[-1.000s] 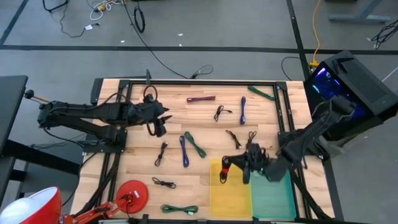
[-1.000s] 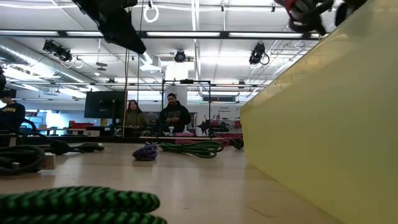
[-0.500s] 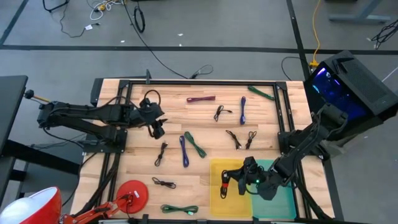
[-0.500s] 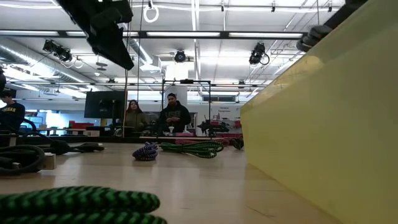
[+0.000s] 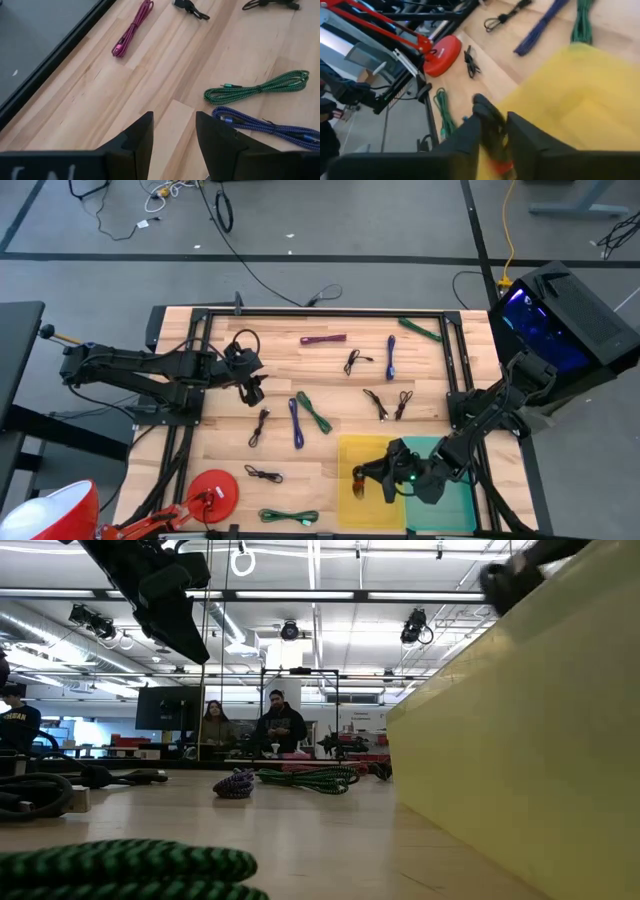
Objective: Pick & Place USB Port
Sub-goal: Put the black charger cable into the yellow bin
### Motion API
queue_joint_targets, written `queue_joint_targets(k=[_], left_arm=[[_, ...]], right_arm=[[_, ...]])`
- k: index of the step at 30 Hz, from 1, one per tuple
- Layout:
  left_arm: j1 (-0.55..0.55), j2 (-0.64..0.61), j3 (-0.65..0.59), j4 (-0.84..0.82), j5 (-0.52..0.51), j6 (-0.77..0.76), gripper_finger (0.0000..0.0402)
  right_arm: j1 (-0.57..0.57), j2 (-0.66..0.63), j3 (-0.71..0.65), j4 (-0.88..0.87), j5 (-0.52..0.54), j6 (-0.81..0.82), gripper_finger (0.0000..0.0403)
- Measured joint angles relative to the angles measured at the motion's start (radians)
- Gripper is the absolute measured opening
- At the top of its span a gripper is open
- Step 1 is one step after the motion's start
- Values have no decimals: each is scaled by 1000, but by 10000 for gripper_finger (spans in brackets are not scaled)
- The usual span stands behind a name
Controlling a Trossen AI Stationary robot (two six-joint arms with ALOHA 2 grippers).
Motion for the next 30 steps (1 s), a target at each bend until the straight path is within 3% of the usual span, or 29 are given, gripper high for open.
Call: queue_joint_targets(k=[6, 11, 17, 20, 30], left_arm=[[0, 0, 0, 0, 0, -6, 153], [0, 0, 0, 0, 0, -31, 153], [0, 0, 0, -34, 6, -133, 153], [0, 10, -1, -66, 64, -186, 153], [-120, 120, -71, -120, 158, -455, 153]], right_arm=[[-26, 0, 0, 26, 4, -74, 186], [-55, 0, 0, 25, 0, -115, 220], [-96, -12, 0, 37, 0, -203, 222], [-129, -31, 0, 58, -3, -279, 217], [-254, -169, 0, 323, -107, -716, 210]])
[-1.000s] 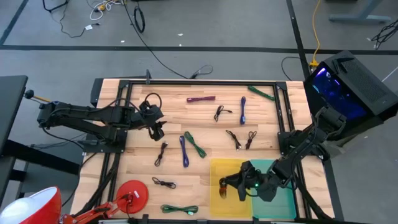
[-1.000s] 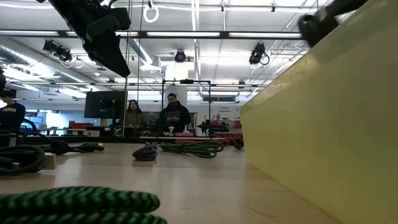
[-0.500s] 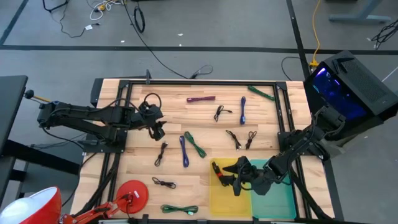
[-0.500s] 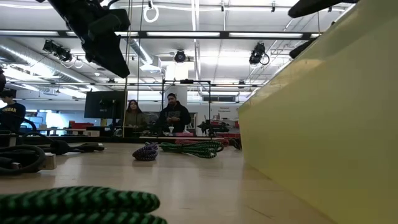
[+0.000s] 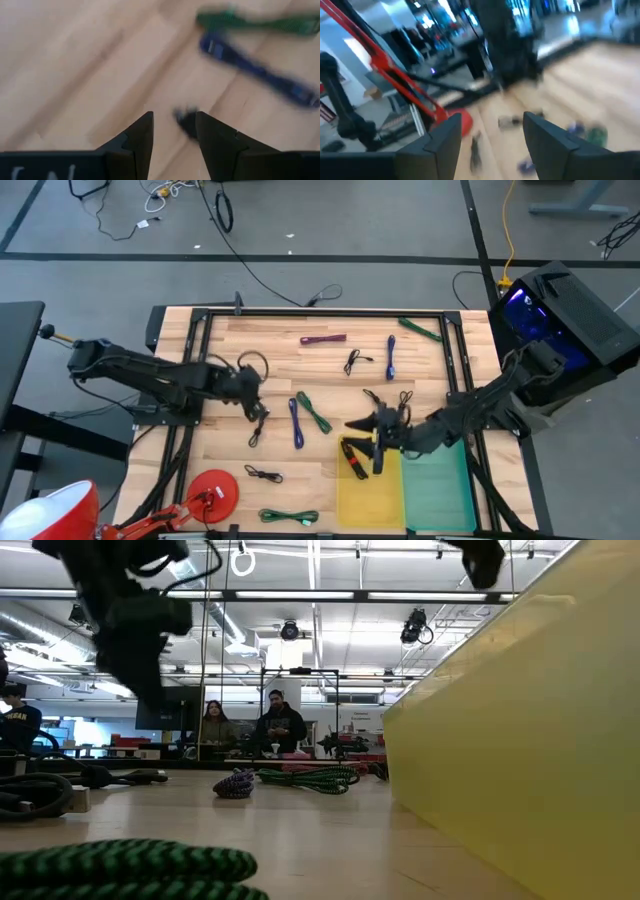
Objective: Pick & Place USB Port
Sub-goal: Put the black charger cable into the yellow bin
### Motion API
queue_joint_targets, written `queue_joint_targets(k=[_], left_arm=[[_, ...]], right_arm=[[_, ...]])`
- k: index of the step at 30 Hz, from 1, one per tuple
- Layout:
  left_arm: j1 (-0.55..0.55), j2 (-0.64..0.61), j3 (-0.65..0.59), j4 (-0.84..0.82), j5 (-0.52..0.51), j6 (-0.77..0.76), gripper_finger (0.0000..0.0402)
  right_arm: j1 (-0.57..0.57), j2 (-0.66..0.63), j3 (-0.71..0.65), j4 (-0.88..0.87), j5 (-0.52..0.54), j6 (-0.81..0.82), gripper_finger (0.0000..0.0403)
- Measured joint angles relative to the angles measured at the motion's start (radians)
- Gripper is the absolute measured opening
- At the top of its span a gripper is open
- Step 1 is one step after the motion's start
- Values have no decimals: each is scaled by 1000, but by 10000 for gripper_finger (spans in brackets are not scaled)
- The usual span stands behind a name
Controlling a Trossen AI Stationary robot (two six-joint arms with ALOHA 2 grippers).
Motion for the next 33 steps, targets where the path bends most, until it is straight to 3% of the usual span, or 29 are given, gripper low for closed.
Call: queue_joint_targets(k=[6, 14, 29, 33], left_arm=[[-130, 81, -62, 26, 37, -209, 153], [-267, 178, -66, 146, 60, -379, 153], [-284, 361, -62, 243, 50, -404, 153], [-284, 374, -62, 228, 46, -403, 115]], right_arm=[[-12, -41, 0, 118, -18, -192, 210], [7, -34, 0, 119, -27, -184, 210], [6, -34, 0, 123, -24, -192, 210], [6, -34, 0, 123, -24, -192, 210]])
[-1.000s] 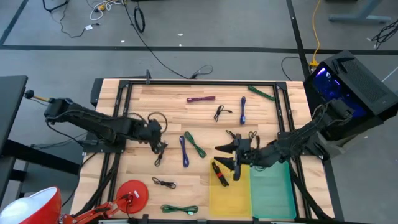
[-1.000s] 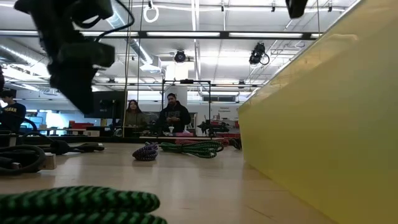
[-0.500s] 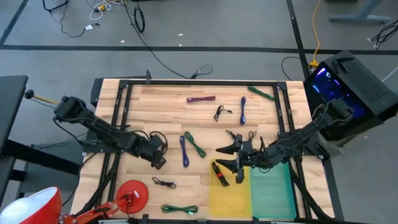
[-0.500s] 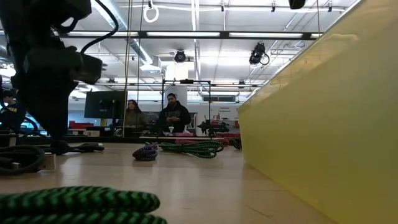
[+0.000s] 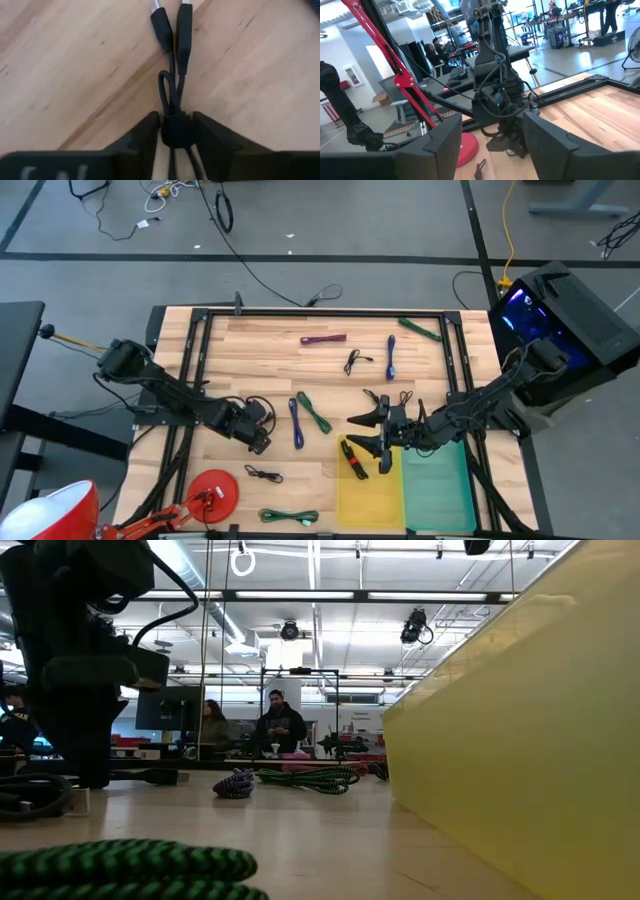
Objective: Pick & Place USB Port
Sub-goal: Put the black charger cable into the yellow bin
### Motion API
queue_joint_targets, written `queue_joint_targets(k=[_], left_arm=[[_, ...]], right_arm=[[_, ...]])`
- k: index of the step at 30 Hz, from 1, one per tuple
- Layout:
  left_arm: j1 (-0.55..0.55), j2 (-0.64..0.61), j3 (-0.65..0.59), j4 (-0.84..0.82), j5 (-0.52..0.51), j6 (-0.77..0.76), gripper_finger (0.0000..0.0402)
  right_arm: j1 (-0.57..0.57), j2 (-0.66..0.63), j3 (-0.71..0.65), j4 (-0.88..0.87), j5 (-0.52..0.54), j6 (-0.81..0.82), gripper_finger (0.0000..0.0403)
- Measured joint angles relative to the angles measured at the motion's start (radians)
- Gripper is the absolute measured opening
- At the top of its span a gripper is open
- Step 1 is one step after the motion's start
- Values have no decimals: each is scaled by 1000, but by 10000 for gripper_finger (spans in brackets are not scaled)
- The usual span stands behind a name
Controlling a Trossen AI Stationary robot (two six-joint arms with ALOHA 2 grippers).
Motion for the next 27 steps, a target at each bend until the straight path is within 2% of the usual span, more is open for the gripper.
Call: queue_joint_targets(k=[3, 4, 8, 15, 18, 21, 25, 27], left_arm=[[0, -12, 0, 2, -7, 32, 36], [0, -17, -1, 5, -11, 46, 30], [1, -37, 25, -47, -79, 80, 30], [-3, -141, 154, -21, -307, 245, 30], [-15, -189, 212, 139, -399, 416, 30], [-29, -215, 245, 397, -455, 663, 30], [-32, -216, 249, 782, -427, 982, 30], [-25, -206, 249, 885, -396, 1043, 30]], right_arm=[[0, 0, 0, 0, 0, 0, 210], [0, 0, 0, 0, 0, 0, 210], [0, 0, 0, -14, 0, 2, 210], [0, 0, 0, -41, 0, 17, 210], [0, 0, 0, -48, 0, 34, 210], [-3, 0, 0, -49, 0, 34, 210], [-9, 0, 0, -46, 0, 34, 210], [-14, 3, 0, -34, 0, 34, 210]])
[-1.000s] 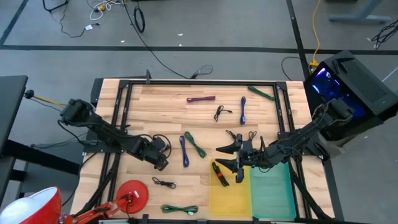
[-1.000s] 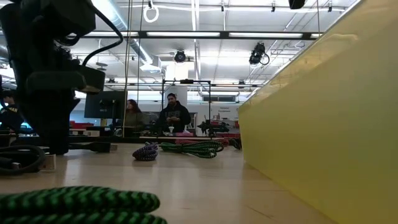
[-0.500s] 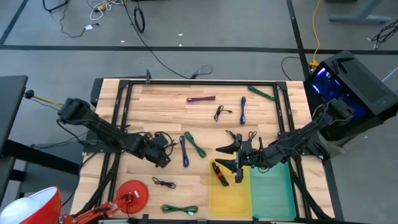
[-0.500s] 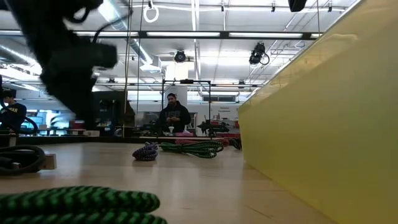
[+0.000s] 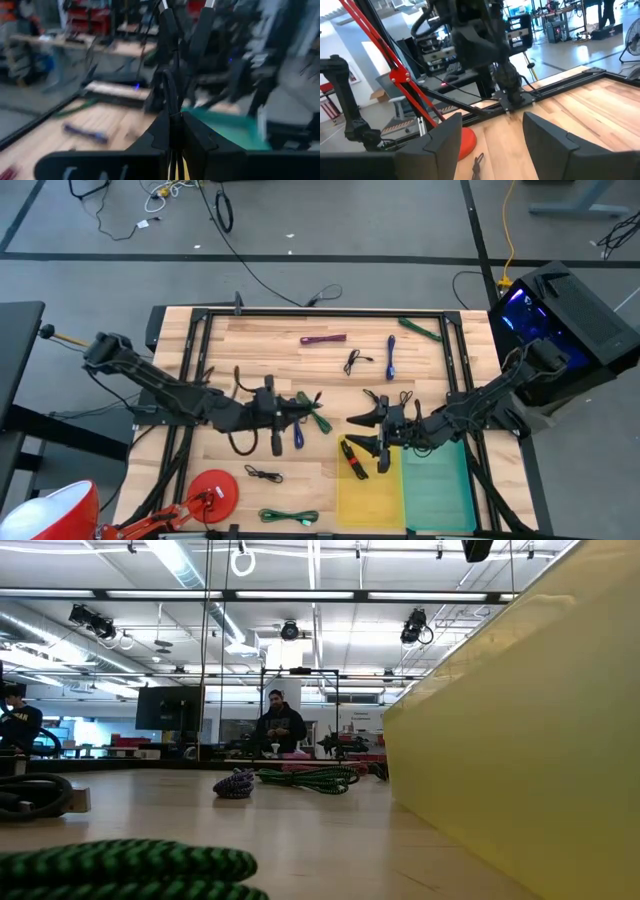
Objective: Pick & Place USB Port
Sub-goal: Put the black charger cable into the yellow bin
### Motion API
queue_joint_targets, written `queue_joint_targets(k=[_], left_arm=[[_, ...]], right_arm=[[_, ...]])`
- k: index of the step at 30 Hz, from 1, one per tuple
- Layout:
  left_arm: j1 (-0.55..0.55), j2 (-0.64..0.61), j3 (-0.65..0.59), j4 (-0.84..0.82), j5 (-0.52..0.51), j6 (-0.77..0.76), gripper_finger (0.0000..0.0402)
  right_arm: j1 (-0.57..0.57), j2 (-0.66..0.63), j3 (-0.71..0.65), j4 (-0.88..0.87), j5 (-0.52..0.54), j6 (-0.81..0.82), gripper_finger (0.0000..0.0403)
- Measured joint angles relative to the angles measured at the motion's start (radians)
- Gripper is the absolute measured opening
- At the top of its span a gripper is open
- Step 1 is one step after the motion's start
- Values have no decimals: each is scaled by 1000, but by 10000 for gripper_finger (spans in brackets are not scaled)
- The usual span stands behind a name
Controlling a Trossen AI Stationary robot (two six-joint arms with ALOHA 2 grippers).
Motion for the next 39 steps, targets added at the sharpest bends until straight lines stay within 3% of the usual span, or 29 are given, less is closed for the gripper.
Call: queue_joint_targets(k=[9, 16, 22, 33, 36, 39], left_arm=[[16, 124, -2, 124, 58, 5, 30], [50, 231, -2, 317, 171, 4, 30], [62, 266, -1, 342, 210, -22, 30], [61, 278, -1, 382, 257, -48, 30], [61, 277, -1, 384, 263, -48, 30], [61, 277, -1, 384, 263, -48, 30]], right_arm=[[-20, 2, 0, 28, 4, -26, 210], [-43, 60, 0, 123, -3, -62, 210], [-62, 97, 0, 215, -32, -112, 210], [-76, 100, 0, 220, -47, -113, 209], [-76, 100, 0, 219, -53, -113, 192], [-76, 100, 0, 221, -62, -116, 135]])
